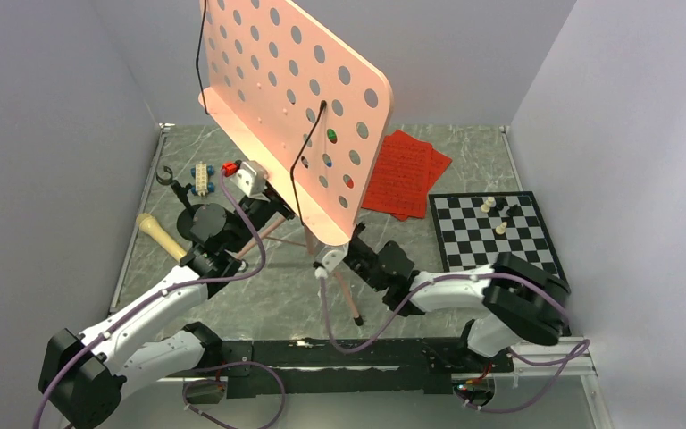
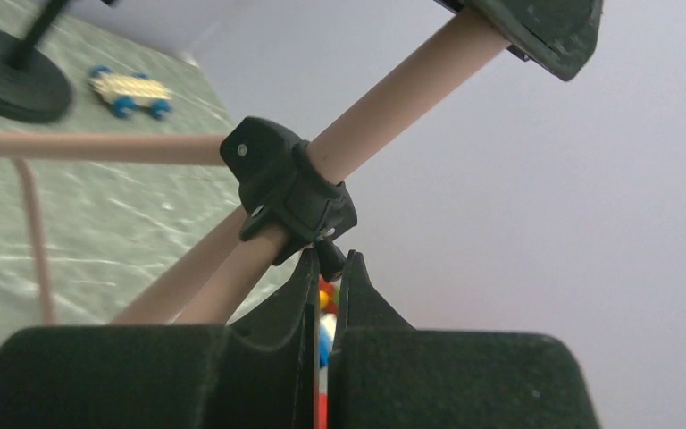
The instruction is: Pack up the instrument practice props
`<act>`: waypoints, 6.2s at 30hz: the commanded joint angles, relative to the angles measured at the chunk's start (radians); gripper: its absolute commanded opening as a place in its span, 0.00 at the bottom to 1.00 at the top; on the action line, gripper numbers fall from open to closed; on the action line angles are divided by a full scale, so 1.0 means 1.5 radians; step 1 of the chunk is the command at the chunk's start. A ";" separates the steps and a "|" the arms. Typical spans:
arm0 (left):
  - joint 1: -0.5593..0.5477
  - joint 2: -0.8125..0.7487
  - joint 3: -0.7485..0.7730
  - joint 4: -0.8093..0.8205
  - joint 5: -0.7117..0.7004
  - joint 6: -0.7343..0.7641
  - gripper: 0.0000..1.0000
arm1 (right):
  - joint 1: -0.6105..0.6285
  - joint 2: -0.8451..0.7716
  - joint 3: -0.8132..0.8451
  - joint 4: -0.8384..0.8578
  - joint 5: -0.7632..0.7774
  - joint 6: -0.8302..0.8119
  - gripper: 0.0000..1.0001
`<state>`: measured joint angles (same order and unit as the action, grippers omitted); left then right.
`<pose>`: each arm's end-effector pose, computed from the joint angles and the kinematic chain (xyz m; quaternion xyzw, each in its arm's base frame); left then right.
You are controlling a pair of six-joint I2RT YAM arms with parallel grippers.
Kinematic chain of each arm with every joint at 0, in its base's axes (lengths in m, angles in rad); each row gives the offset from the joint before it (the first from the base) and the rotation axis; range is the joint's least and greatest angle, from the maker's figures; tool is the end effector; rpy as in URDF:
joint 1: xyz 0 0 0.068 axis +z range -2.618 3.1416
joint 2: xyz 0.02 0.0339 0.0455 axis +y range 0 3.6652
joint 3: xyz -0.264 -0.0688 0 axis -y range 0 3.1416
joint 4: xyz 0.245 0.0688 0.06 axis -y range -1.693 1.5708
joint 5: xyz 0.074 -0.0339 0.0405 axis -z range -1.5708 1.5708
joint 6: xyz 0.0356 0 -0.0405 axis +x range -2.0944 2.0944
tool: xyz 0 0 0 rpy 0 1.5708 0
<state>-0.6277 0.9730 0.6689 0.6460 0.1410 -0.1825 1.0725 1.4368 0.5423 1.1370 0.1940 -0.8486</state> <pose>0.1800 -0.1368 0.3522 0.1831 0.5482 -0.3585 0.7331 0.1449 0.2520 0.2478 -0.4591 0.4141 0.0282 0.7855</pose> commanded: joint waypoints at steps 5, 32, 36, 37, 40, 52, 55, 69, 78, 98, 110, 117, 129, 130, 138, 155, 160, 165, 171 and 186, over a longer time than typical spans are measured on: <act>0.007 0.025 -0.036 -0.075 -0.032 -0.043 0.00 | 0.021 0.067 -0.027 0.140 0.236 -0.249 0.00; -0.039 0.095 -0.179 0.039 -0.131 -0.087 0.00 | -0.072 -0.302 0.108 -0.460 0.008 0.808 1.00; -0.049 0.118 -0.177 0.028 -0.146 -0.076 0.00 | -0.124 -0.269 0.149 -0.407 -0.073 0.863 1.00; -0.049 0.127 -0.175 0.023 -0.152 -0.075 0.00 | -0.131 -0.258 0.164 -0.407 -0.085 0.868 1.00; -0.054 0.144 -0.174 0.017 -0.175 -0.082 0.00 | -0.133 -0.242 0.187 -0.393 -0.093 0.862 1.00; -0.148 0.148 -0.120 -0.089 -0.467 -0.126 0.00 | -0.133 -0.323 0.127 -0.437 0.061 0.839 1.00; -0.179 0.145 -0.121 -0.118 -0.550 -0.143 0.00 | -0.133 -0.338 0.110 -0.437 0.076 0.833 1.00; -0.252 0.177 -0.089 -0.211 -0.660 -0.188 0.30 | -0.098 -0.264 0.130 -0.374 0.039 0.765 0.99; -0.252 0.070 -0.075 -0.244 -0.606 -0.160 0.68 | -0.095 -0.247 0.151 -0.361 0.028 0.760 1.00; -0.259 -0.291 -0.188 -0.493 -0.645 -0.307 0.99 | -0.026 -0.076 0.307 -0.315 0.183 0.690 0.96; -0.260 -0.319 -0.197 -0.525 -0.661 -0.319 0.97 | 0.005 0.024 0.366 -0.245 0.286 0.613 0.92; -0.259 -0.339 -0.202 -0.533 -0.661 -0.320 0.96 | 0.005 0.042 0.368 -0.193 0.292 0.572 0.81; -0.260 -0.311 -0.197 -0.513 -0.652 -0.311 0.95 | 0.006 0.068 0.340 -0.085 0.249 0.491 0.30; -0.260 -0.309 -0.195 -0.514 -0.652 -0.311 0.95 | 0.005 0.070 0.338 -0.084 0.249 0.489 0.22; -0.259 -0.319 -0.185 -0.498 -0.645 -0.247 0.99 | 0.000 0.004 0.255 -0.124 0.185 0.510 0.00; -0.178 -0.187 -0.184 -0.079 -0.127 0.008 0.99 | -0.246 -0.200 0.262 -0.518 -0.455 0.733 0.00; -0.149 -0.077 -0.163 0.051 0.005 -0.025 0.99 | -0.279 -0.221 0.228 -0.498 -0.531 0.782 0.00; -0.131 0.046 -0.126 0.171 0.085 -0.069 0.99 | -0.295 -0.241 0.191 -0.473 -0.571 0.818 0.00; -0.130 0.188 -0.098 0.286 0.134 -0.120 0.99 | -0.314 -0.261 0.148 -0.436 -0.597 0.867 0.00; -0.136 0.355 -0.087 0.452 0.183 -0.198 0.99 | -0.316 -0.255 0.152 -0.427 -0.632 0.898 0.00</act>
<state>-0.8066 1.5158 0.4950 1.2980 0.3569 -0.4492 0.5690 1.0519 0.7666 0.5861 -0.6609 0.3267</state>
